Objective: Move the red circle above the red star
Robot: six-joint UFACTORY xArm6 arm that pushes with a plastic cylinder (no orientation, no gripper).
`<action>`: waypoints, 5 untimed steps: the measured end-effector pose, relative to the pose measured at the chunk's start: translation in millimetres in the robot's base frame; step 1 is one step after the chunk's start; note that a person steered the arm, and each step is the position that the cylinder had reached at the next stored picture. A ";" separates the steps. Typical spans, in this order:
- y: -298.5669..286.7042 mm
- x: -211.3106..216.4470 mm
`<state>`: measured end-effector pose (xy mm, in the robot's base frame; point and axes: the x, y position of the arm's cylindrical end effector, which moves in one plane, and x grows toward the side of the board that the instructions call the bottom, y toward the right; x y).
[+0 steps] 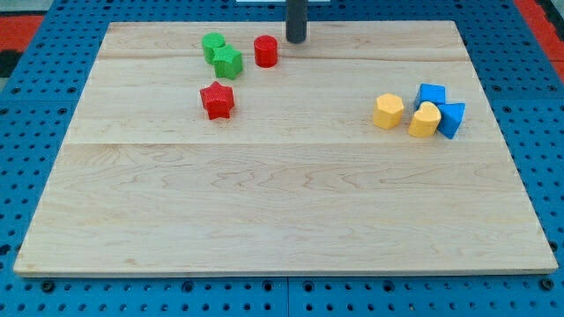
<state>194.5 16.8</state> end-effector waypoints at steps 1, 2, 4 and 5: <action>-7.6 -1.1; -25.4 5.7; -34.9 42.6; -34.9 60.4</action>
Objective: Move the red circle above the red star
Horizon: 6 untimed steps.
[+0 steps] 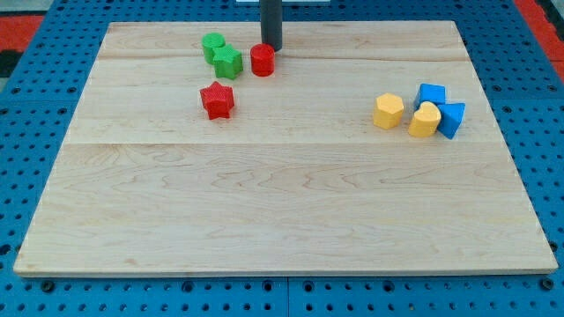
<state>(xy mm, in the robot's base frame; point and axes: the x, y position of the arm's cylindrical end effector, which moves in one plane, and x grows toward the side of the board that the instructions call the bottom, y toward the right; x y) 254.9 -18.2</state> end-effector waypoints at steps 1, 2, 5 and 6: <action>0.0 29.0; 0.0 39.0; -24.0 32.2; -24.0 44.6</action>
<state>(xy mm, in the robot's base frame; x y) 299.5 -42.2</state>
